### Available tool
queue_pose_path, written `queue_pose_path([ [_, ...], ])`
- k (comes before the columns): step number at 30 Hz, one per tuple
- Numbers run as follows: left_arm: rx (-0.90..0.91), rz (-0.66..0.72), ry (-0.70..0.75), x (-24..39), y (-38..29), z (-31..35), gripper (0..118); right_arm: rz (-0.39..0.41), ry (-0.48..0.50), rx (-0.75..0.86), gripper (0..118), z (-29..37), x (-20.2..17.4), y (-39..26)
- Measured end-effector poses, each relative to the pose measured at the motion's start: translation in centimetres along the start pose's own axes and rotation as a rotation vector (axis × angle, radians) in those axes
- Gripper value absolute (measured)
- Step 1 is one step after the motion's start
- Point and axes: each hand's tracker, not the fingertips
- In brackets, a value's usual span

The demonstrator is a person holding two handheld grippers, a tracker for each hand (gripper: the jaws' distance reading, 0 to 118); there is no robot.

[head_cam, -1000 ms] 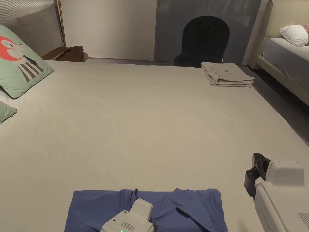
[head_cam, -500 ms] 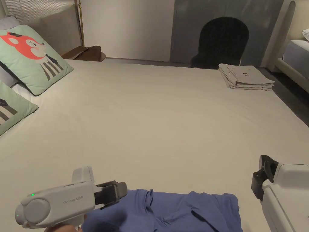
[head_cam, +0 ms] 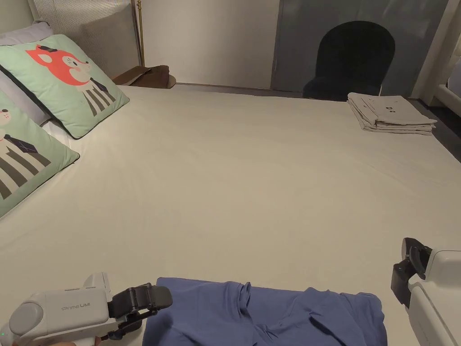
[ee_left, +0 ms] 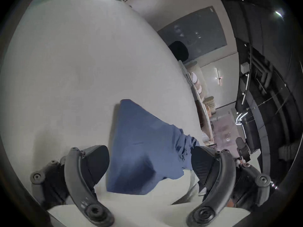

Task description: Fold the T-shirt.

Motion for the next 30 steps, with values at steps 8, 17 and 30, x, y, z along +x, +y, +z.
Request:
queue_pose_path([
  [8,-0.043,0.013,-0.055,-0.9,0.0,-2.4,67,0.006,-0.007,-0.011,0,-0.1,0.0,-0.3],
  [17,-0.024,-0.064,0.056,0.5,-0.7,-2.1,10,0.002,-0.009,-0.007,0,-0.2,0.2,0.0],
  [30,0.034,-0.288,0.3,2.2,2.0,5.6,10,-0.015,0.048,0.023,0,-0.6,-1.0,0.8],
])
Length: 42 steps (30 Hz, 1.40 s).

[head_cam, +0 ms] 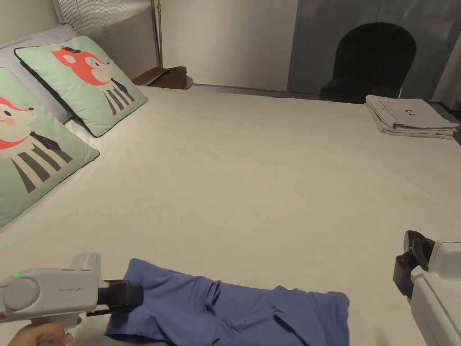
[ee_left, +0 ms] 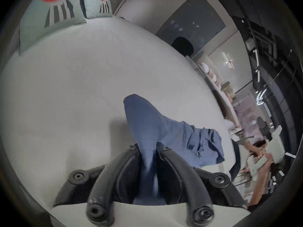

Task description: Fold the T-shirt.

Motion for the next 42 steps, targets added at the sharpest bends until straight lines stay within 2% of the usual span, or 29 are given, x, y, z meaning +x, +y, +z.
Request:
queue_pose_path([
  [4,0.016,0.046,0.013,-0.7,0.9,0.8,10,-0.008,0.009,0.001,0,0.2,0.0,-0.2],
  [8,0.023,0.0,0.058,2.4,1.2,1.1,10,-0.011,0.009,0.001,0,0.5,0.8,-0.4],
  [11,0.024,-0.061,0.111,6.9,1.3,0.8,10,-0.021,0.0,-0.001,0,0.6,1.5,-0.5],
  [14,0.029,-0.196,0.164,12.1,1.3,0.0,10,-0.028,-0.006,0.0,0,0.8,2.3,-0.5],
  [21,-0.045,-0.411,0.051,22.3,-0.2,-4.4,10,-0.04,-0.03,0.005,0,1.6,4.2,-0.6],
  [25,-0.119,-0.47,-0.005,26.7,-2.0,-7.9,9,-0.043,-0.053,-0.002,0,2.0,5.4,-1.0],
  [30,-0.189,-0.526,-0.033,30.1,-4.9,-11.8,9,-0.044,-0.081,-0.012,0,2.5,6.6,-1.4],
  [34,-0.213,-0.553,0.022,30.7,-7.4,-14.8,11,-0.046,-0.09,-0.018,0,2.7,7.0,-1.7],
  [36,-0.212,-0.542,0.019,30.7,-7.8,-15.4,20,-0.045,-0.093,-0.02,0,2.7,7.1,-1.7],
  [37,-0.214,-0.528,0.004,30.6,-7.9,-15.4,34,-0.046,-0.093,-0.022,0,2.7,7.1,-1.7],
  [38,-0.216,-0.498,-0.038,30.6,-7.8,-15.3,60,-0.046,-0.092,-0.024,0,2.7,7.1,-1.7],
  [40,-0.212,-0.454,-0.12,30.7,-7.7,-14.6,95,-0.044,-0.092,-0.023,0,2.7,6.9,-1.7],
  [41,-0.206,-0.453,-0.14,30.7,-7.6,-14.3,105,-0.045,-0.089,-0.024,0,2.7,6.9,-1.7],
  [42,-0.182,-0.443,-0.168,30.6,-7.4,-13.7,105,-0.045,-0.087,-0.023,0,2.7,6.8,-1.7],
])
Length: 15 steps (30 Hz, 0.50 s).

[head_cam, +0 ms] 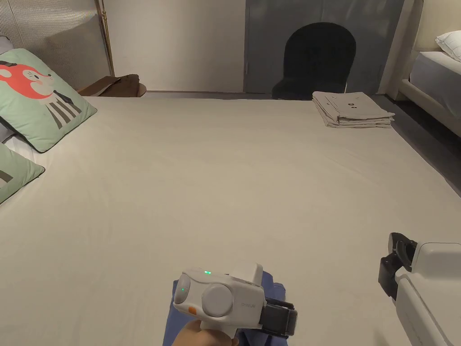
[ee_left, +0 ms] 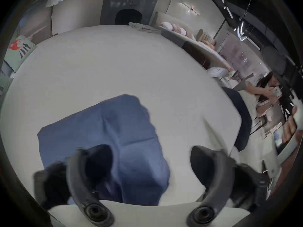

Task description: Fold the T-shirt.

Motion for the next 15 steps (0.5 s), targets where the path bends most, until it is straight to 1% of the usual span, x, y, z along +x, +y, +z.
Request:
queue_pose_path([
  [3,0.124,0.047,-0.019,-0.5,0.5,2.3,105,0.001,0.003,0.0,0,0.0,-0.3,0.1],
  [4,0.191,0.061,-0.011,-0.8,0.5,3.4,105,0.001,0.006,0.0,0,0.0,-0.4,0.2],
  [6,0.334,0.047,0.027,-1.2,0.3,5.5,105,0.004,0.009,0.002,0,0.0,-0.6,0.3],
  [9,0.511,0.043,0.167,-2.3,-0.3,8.4,105,0.007,0.018,0.005,0,0.0,-1.0,0.5],
  [12,0.59,0.052,0.303,-4.0,-1.1,10.1,101,0.01,0.027,0.007,0,0.1,-1.5,0.6],
  [13,0.608,0.051,0.338,-4.6,-1.3,10.4,94,0.012,0.03,0.009,0,0.1,-1.6,0.7],
  [15,0.61,0.054,0.409,-5.8,-1.9,10.7,53,0.015,0.036,0.008,0,0.1,-1.9,0.6],
])
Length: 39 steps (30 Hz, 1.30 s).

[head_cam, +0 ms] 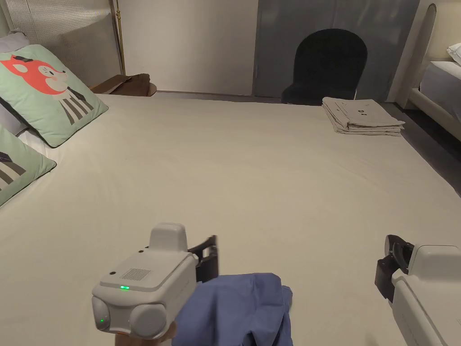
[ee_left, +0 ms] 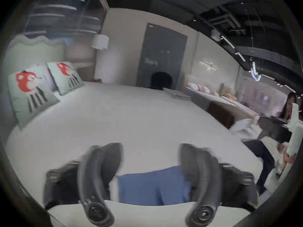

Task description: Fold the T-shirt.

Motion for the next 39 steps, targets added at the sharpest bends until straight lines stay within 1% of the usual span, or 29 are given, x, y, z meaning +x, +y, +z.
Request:
queue_pose_path([
  [2,-0.031,0.011,0.028,-1.3,-0.6,-0.3,11,0.004,0.005,-0.002,0,-0.1,-0.3,0.0],
  [3,-0.04,0.016,0.016,-2.0,-1.1,-0.4,1,0.005,0.007,-0.002,0,0.0,-0.4,0.0],
  [6,-0.06,0.027,0.012,-3.2,-2.7,-0.5,0,0.005,0.014,-0.003,0,-0.1,-0.8,0.0],
  [11,-0.135,-0.028,0.013,-2.3,-5.4,-1.4,0,0.009,0.022,-0.004,0,-0.2,-1.1,0.0],
  [16,-0.208,-0.069,-0.047,0.8,-7.5,-2.7,0,0.011,0.022,-0.008,0,-0.2,-0.8,-0.1],
  [27,-0.301,-0.112,-0.21,9.1,-10.3,-4.5,0,0.005,-0.014,-0.023,0,0.0,1.6,-0.6],
  [31,-0.341,-0.161,-0.262,12.0,-11.4,-5.3,0,0.001,-0.032,-0.027,0,0.1,2.5,-0.8],
  [39,-0.392,-0.157,-0.294,14.5,-12.3,-6.3,0,0.0,-0.066,-0.037,0,0.6,4.1,-1.2],
])
